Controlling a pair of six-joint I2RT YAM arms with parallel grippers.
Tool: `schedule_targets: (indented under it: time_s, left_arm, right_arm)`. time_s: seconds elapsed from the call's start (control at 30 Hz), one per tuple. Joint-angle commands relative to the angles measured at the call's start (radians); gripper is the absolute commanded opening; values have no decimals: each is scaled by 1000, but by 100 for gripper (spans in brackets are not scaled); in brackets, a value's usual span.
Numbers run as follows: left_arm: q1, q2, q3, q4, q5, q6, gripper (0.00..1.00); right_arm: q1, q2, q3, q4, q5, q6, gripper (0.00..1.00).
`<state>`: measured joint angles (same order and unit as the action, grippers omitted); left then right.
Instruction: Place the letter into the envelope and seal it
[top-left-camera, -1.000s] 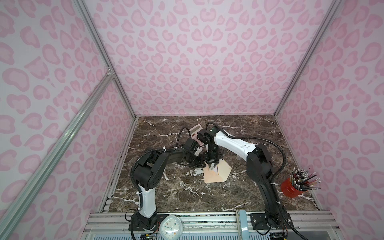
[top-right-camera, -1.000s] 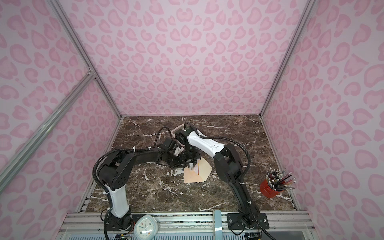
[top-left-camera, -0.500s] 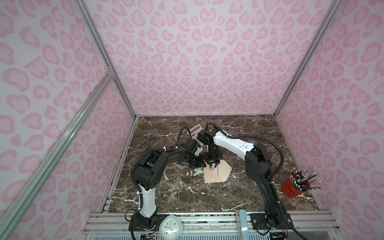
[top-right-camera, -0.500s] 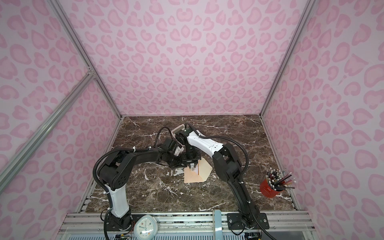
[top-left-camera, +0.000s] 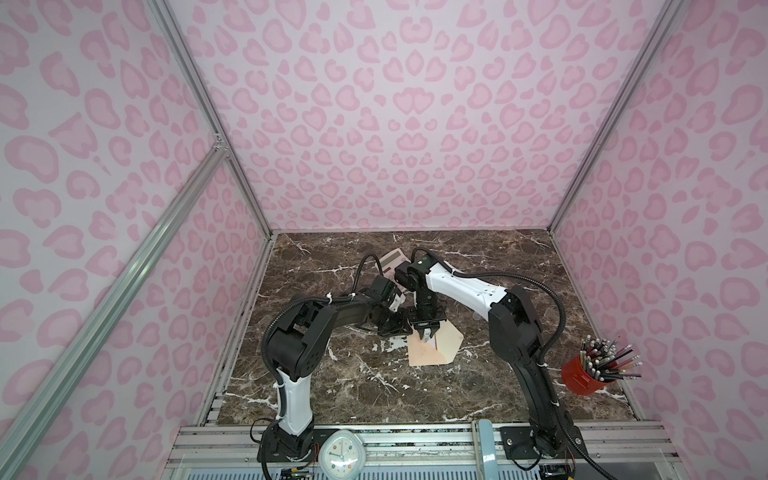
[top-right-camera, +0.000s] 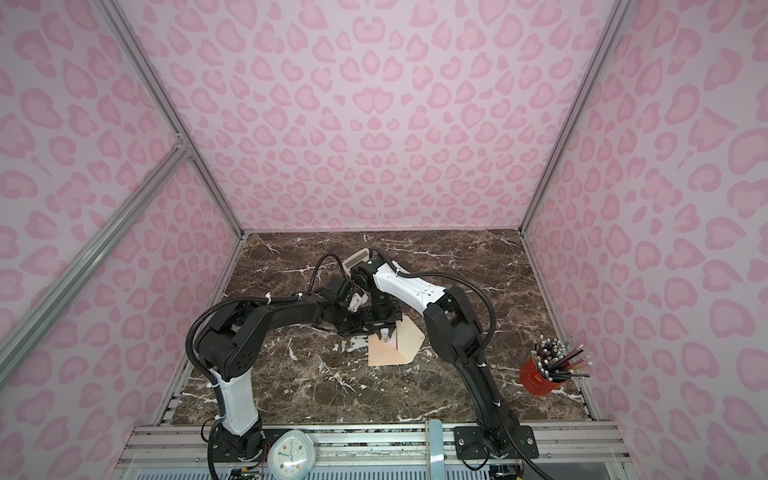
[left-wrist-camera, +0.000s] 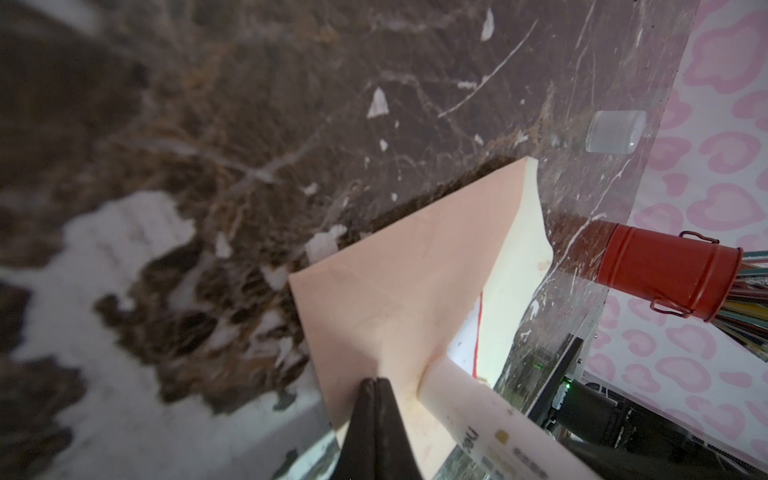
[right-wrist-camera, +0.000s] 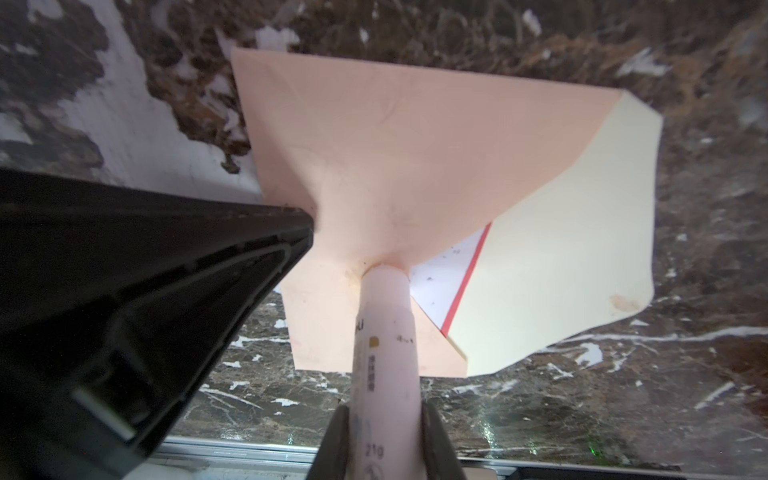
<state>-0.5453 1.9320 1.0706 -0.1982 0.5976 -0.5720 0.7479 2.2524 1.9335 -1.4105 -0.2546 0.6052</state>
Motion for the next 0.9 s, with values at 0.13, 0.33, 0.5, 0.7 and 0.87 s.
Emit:
schedule_targets:
  time_s: [0.13, 0.33, 0.5, 0.7, 0.87]
  left_arm:
    - [0, 10, 9, -47, -30, 17, 4]
    - [1, 13, 14, -50, -30, 18, 4]
    - [1, 16, 20, -58, -30, 23, 4]
    - [0, 18, 23, -59, -29, 25, 4]
    - [0, 19, 25, -65, -33, 27, 4]
  right_arm:
    - [-8, 71, 15, 8, 70, -11, 0]
    - [-16, 85, 23, 5, 77, -14, 0]
    - [-15, 94, 19, 8, 70, -16, 0]
    - [-16, 94, 20, 7, 76, -16, 0]
    - [-27, 99, 25, -10, 119, -17, 0]
